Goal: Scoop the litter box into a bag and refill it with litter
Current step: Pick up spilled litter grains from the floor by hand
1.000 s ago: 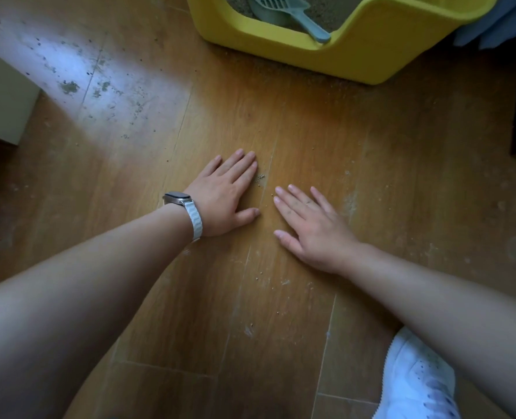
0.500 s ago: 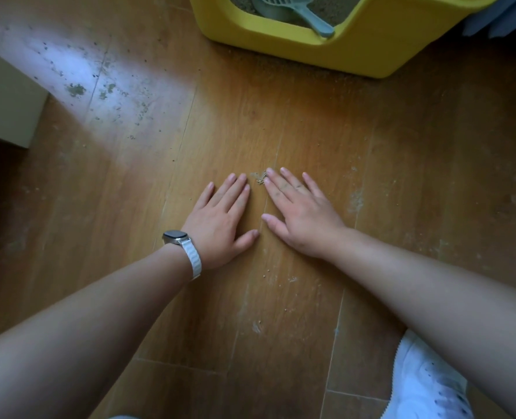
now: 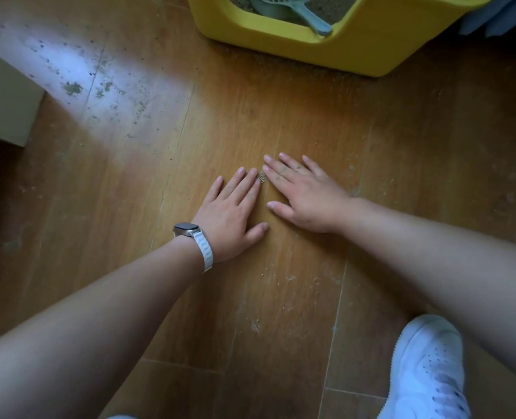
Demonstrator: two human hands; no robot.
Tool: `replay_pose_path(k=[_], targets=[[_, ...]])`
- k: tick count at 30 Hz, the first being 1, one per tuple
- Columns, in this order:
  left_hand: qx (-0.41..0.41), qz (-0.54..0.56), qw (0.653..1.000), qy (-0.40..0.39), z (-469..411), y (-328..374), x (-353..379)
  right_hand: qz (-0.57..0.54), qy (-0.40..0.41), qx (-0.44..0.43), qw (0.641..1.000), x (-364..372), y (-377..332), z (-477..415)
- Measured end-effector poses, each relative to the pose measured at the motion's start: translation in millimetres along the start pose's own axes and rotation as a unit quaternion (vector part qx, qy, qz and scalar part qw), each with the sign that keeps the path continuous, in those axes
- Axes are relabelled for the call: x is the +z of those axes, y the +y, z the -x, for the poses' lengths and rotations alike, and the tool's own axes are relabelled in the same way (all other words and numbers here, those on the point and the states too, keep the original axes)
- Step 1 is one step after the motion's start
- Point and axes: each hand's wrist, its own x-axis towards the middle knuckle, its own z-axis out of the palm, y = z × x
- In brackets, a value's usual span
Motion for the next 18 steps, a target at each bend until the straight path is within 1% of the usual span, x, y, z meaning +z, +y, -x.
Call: replay_pose_path(k=[2, 4, 6, 9, 11, 14, 16, 17, 18], targets=[[0.007, 0.005, 1.0, 0.001, 4.1, -6.2, -1.3, -0.001, 0.0, -0.015, 1.0, 1.2, 0.0, 2.7], [0.019, 0.015, 1.0, 0.008, 8.8, -12.8, -2.9, -0.03, 0.015, -0.014, 0.999, 2.1, 1.6, 5.7], [0.03, 0.037, 0.998, 0.032, 12.3, -17.2, -5.4, -0.096, 0.052, 0.001, 0.994, 3.1, 3.0, 6.8], [0.016, 0.088, 0.992, 0.086, 11.2, -21.2, -11.9, -0.201, 0.119, 0.058, 0.971, 3.9, 3.3, 5.3], [0.009, 0.115, 0.985, 0.129, 5.9, -22.8, -16.6, -0.202, 0.161, 0.078, 0.963, 4.6, 2.4, 2.4], [-0.014, 0.178, 0.968, 0.179, -1.9, -20.8, -25.9, -0.198, 0.207, 0.075, 0.955, 4.4, -4.6, -6.5], [-0.059, 0.242, 0.948, 0.197, -6.4, -15.7, -32.4, -0.222, 0.208, 0.08, 0.949, 2.1, -12.5, -13.8], [-0.107, 0.307, 0.925, 0.197, -10.1, -12.5, -36.7, -0.234, 0.205, 0.081, 0.947, 0.7, -15.8, -17.3], [-0.17, 0.406, 0.877, 0.192, -15.3, -9.8, -41.4, -0.244, 0.203, 0.081, 0.945, 0.1, -18.3, -20.8]])
